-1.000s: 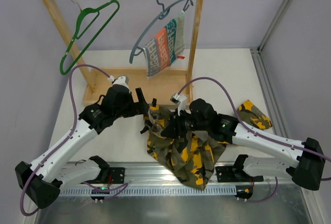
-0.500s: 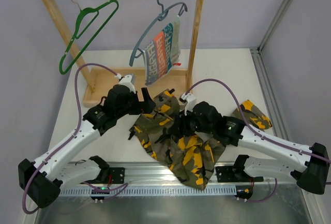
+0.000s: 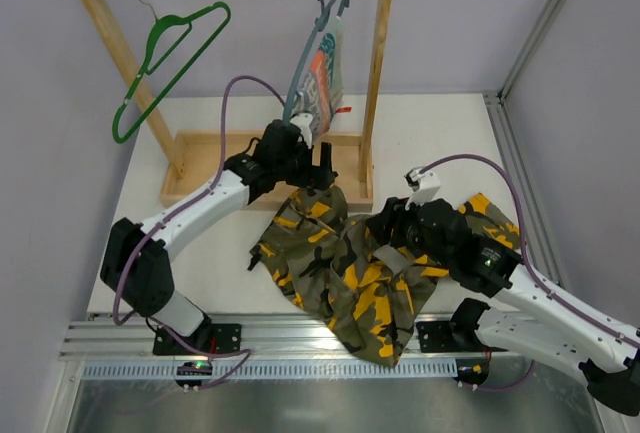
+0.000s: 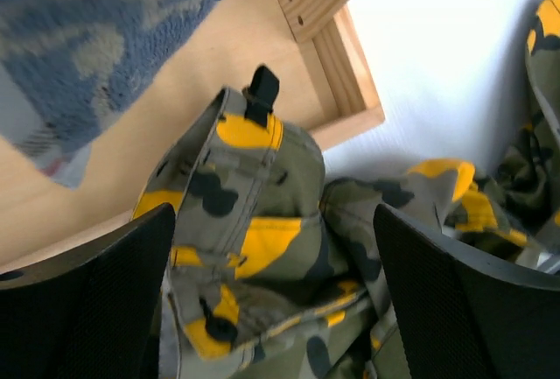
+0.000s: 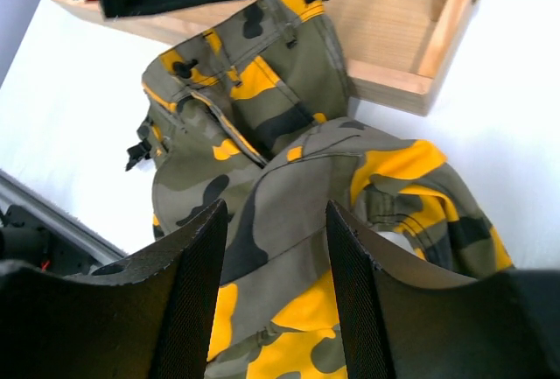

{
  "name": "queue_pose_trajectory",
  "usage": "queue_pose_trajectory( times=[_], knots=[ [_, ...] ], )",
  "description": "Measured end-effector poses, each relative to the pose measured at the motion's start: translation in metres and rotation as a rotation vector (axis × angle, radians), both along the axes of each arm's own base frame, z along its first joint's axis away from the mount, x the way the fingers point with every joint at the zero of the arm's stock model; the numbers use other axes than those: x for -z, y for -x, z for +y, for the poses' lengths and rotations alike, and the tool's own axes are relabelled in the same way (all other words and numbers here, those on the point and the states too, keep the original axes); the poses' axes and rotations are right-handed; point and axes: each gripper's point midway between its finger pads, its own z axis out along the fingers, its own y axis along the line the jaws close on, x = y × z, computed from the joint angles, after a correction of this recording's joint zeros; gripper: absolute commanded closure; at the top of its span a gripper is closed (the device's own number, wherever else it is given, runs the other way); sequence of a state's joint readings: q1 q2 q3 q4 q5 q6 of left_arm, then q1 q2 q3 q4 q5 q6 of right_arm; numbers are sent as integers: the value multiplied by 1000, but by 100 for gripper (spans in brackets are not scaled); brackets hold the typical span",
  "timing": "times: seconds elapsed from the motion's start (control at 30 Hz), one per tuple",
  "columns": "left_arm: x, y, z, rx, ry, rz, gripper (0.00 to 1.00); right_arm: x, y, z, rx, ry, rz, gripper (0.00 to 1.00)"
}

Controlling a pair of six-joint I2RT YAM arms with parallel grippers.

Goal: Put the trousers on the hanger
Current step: Move the trousers to the center of the board

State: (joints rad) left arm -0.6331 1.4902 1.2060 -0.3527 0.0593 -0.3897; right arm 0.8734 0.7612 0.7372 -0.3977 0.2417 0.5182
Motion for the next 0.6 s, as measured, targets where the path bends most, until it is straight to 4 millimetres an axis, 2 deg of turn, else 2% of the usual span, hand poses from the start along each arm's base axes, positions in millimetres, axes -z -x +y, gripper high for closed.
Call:
queue_pose_trajectory(
  times=[0.07,0.13,0.3,0.47,0.6],
  knots=[
    [5,-13,-10,-20,-3,33,9,2,-2,-8,23,10,-3,48],
    [10,-17,-16,-43,7,58,7,4,-3,-14,39,18,-7,48],
    [23,0,-23,-139,-39,103,10,8,-5,-25,68,28,-9,48],
    [21,12,-42,-211,-85,89,12,10,-4,-29,72,32,-12,48],
    [23,25,-46,-258,-124,65,14,9,-4,-30,73,28,-16,48]
  ],
)
